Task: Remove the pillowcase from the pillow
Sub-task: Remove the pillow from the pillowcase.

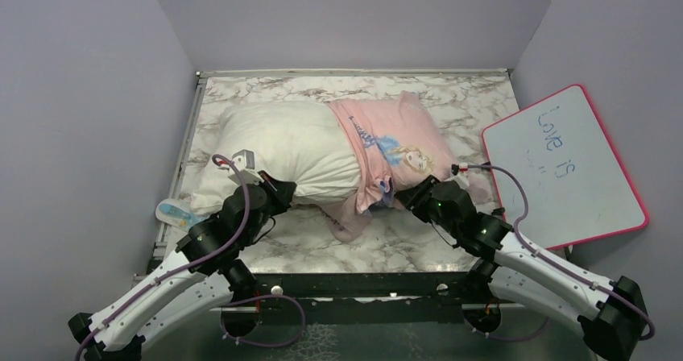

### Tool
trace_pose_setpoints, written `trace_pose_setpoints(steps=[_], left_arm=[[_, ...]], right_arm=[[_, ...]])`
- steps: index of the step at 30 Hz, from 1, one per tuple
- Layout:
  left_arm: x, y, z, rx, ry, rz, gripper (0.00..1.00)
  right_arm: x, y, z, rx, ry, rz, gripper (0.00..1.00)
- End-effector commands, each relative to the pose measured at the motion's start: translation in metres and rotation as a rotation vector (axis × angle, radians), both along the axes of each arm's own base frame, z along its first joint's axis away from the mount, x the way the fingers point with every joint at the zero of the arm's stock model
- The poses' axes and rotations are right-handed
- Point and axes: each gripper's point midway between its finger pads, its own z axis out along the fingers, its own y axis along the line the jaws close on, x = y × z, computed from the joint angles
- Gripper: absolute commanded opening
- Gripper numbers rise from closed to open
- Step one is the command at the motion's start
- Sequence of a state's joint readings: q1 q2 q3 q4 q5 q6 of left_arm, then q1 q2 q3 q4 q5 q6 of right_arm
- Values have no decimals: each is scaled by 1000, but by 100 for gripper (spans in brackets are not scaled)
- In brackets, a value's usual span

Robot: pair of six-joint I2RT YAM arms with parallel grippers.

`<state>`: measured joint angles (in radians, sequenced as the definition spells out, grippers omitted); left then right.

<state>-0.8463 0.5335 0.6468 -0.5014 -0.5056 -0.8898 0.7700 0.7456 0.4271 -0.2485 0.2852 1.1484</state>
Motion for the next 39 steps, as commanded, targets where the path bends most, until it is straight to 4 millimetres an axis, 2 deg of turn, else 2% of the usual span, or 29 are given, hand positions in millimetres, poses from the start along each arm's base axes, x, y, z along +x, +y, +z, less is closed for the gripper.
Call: trace_pose_setpoints(steps=[1, 3, 5, 7, 11, 13, 16, 20, 22, 27, 29, 32, 36, 39], left_arm=[[-1, -5, 23, -87, -52, -14, 0], [-1, 0, 23, -76, -47, 1, 0], [-1, 5, 19, -55, -37, 19, 0], [-1, 10, 8, -3, -11, 35, 0], [-2, 23, -18, 105, 84, 93, 0], [-1, 29, -23, 125, 94, 126, 0], [-2, 45, -21, 131, 73, 185, 0], [-7, 68, -13, 141, 52, 259, 0], [-12, 81, -10, 152, 51, 295, 0], [-24, 104, 0, 129, 24, 347, 0], [-26, 104, -3, 108, 24, 345, 0], [-27, 97, -11, 97, 40, 309, 0], [-26, 82, -11, 127, 47, 227, 0], [-25, 80, -10, 150, 52, 213, 0]], right_arm=[[33, 1, 36, 109, -134, -128, 35], [35, -3, 43, 85, -159, -137, 26], [41, -18, 48, 4, -197, -181, 23], [45, -39, 58, -124, -239, -227, 21], [55, -85, 91, -443, -339, -319, 15], [57, -105, 102, -598, -367, -355, 15], [59, -127, 106, -719, -352, -411, 7], [60, -125, 107, -646, -319, -378, 7], [62, -120, 116, -593, -322, -351, 6], [64, -110, 159, -489, -384, -282, 5], [64, -110, 166, -485, -388, -279, 5], [65, -101, 165, -460, -383, -237, 5], [70, -77, 153, -417, -341, -122, 5], [82, -78, 144, -413, -284, -93, 3]])
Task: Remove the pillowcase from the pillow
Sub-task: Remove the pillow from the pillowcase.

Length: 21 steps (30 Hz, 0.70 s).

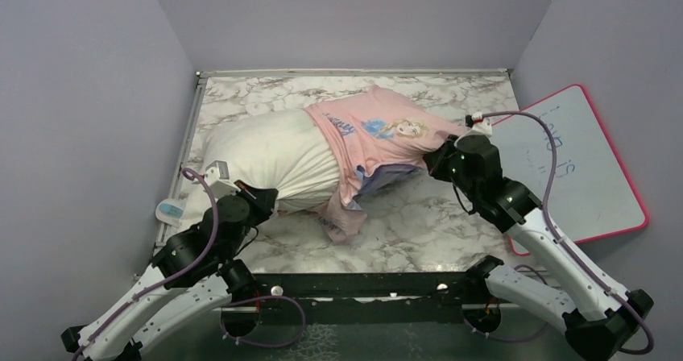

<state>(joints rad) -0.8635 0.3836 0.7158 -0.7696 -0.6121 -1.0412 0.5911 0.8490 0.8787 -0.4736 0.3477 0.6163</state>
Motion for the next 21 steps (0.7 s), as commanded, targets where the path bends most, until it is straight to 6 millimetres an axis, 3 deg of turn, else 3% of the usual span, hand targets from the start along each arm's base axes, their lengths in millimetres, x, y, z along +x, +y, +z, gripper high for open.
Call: trace_pose_setpoints(steps=[1, 4, 7, 9, 12, 16, 21], left_arm=[[-2, 37, -18, 219, 30, 79, 0], [-5, 42, -12, 188, 6, 89, 0], [-9, 45, -7, 145, -20, 92, 0], [-10, 43, -5, 133, -27, 80, 0], [-8, 30, -4, 139, -39, 16, 0], [-1, -3, -5, 92, -61, -89, 0], [8, -43, -13, 33, -65, -199, 0]], right_arm=[[31, -30, 22, 5, -25, -95, 2], [49, -52, 18, 64, 29, -100, 1], [60, -60, 15, 110, 60, -75, 0], [63, -57, 16, 120, 76, -57, 1], [58, -34, 17, 184, 83, 63, 1], [31, 6, -3, 299, 148, 306, 20], [-7, 24, -32, 420, 240, 413, 51]])
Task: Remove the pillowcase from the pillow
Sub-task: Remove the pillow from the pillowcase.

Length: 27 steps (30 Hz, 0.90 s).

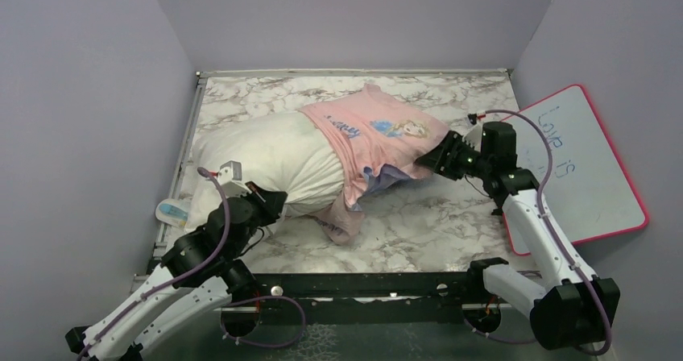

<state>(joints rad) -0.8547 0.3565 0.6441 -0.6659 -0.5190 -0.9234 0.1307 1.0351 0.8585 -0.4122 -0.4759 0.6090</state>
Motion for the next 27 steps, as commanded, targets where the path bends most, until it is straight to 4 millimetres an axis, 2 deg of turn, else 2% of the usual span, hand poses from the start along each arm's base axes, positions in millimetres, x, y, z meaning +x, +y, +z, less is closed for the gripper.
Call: trace_pose_setpoints(steps=[1, 4, 7, 10, 13, 17, 20, 22, 26, 27], left_arm=[[10, -33, -5, -14, -23, -105, 0], [13, -52, -9, -42, -21, -159, 0], [16, -67, -11, -67, -22, -199, 0], [18, -72, -14, -63, -18, -209, 0], [19, -74, -12, -55, -19, -213, 0], [18, -72, -13, -61, -13, -209, 0], [16, -71, -16, -74, -1, -205, 0], [16, -70, -17, -80, 4, -200, 0], [17, -70, -15, -80, 4, -191, 0], [18, -69, -15, -76, 3, -187, 0]], right_arm=[[-31, 21, -2, 133, -16, 136, 56], [-49, 23, -19, 156, 19, 161, 78], [-63, 29, -29, 226, 56, 176, 82], [-68, 40, -26, 352, 77, 203, 85], [-56, 44, -18, 404, 44, 171, 86], [-28, 33, -8, 409, 24, -7, 86], [-15, 32, 5, 482, -7, -85, 86], [-8, 33, 2, 513, 28, -156, 86], [-1, 47, -14, 482, 146, -182, 84], [0, 53, -18, 474, 167, -175, 77]])
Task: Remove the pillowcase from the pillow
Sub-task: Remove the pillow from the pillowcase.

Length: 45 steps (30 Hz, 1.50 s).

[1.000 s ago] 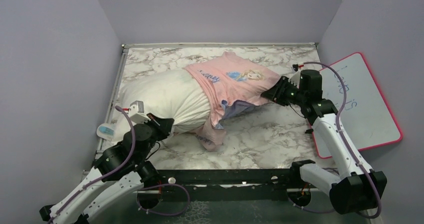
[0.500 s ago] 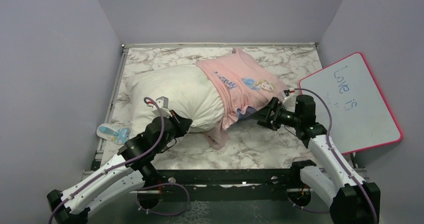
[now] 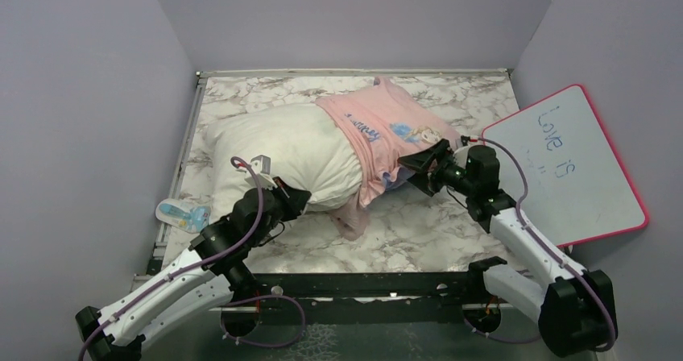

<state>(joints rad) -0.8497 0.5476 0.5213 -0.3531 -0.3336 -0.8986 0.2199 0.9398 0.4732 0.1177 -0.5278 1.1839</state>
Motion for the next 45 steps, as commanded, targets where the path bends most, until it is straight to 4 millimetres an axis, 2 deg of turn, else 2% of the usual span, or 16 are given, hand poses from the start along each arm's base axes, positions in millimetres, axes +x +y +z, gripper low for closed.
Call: trace_pose_setpoints(steps=[1, 5, 7, 9, 12, 15, 17, 18, 20, 23, 28, 30, 32, 38, 41, 45], left_arm=[[3, -5, 17, -51, -34, -6, 0], [5, 1, 18, -24, -28, 23, 0], [5, 9, 19, -1, -22, 51, 0], [5, 21, 19, 30, -12, 95, 0], [1, 47, 26, 59, -17, 179, 0], [-6, 73, 35, 79, -37, 245, 0], [-11, 85, 37, 87, -43, 268, 0], [-13, 89, 36, 87, -42, 275, 0], [-15, 92, 34, 85, -35, 284, 0], [-16, 90, 30, 83, -23, 274, 0], [-15, 68, 27, 43, -17, 199, 0], [-13, 57, 24, 18, -15, 166, 0], [-12, 47, 22, -9, -16, 140, 0], [-4, 19, 17, -49, -19, 68, 0], [-2, 5, 15, -52, -8, 27, 0], [1, -6, 13, -47, 2, -4, 0]], right_arm=[[17, 16, 0, 14, 68, -42, 64], [13, 15, -13, -36, 79, -51, 33], [21, -6, -15, -129, 58, -164, 12], [30, -37, -8, -268, -4, -297, 1], [48, -102, 20, -592, -144, -519, 1], [50, -175, 37, -913, -108, -773, 1], [46, -200, 42, -1019, -75, -843, 1], [46, -201, 42, -1026, -73, -835, 1], [53, -186, 38, -973, -106, -748, 1], [59, -133, 37, -802, -162, -513, 3], [31, -38, 57, -481, -282, -54, 35], [15, -23, 57, -415, -271, 50, 52], [0, -13, 53, -354, -245, 112, 62], [-37, 2, 8, -178, -99, 174, 74], [-46, 12, 8, -73, -111, 192, 83], [-42, 27, 19, -43, -147, 218, 86]])
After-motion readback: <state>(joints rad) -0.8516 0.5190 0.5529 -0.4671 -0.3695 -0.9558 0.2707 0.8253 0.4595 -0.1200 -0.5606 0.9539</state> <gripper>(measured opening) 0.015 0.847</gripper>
